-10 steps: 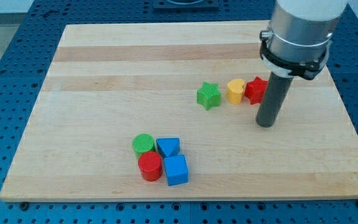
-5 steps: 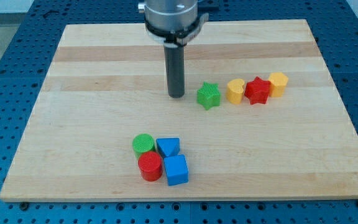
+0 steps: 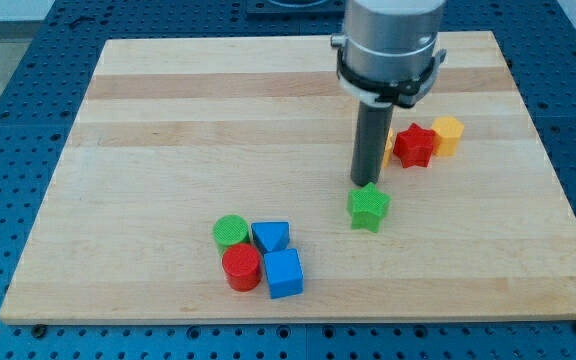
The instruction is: Push the green star to the right side of the blue cube
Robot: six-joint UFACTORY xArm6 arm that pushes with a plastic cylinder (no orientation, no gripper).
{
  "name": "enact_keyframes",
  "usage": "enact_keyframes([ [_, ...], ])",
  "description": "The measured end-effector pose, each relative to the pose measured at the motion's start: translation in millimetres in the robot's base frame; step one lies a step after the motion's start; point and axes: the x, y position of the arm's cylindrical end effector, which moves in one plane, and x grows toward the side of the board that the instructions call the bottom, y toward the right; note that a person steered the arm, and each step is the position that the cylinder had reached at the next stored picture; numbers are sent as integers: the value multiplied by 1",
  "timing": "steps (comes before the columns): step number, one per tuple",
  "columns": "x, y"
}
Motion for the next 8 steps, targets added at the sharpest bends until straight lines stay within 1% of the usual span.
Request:
enact_keyframes([
  [2,90,17],
  [4,107,13],
  [5,135,13],
  [6,137,5],
  [7,142,-42],
  [8,142,-53],
])
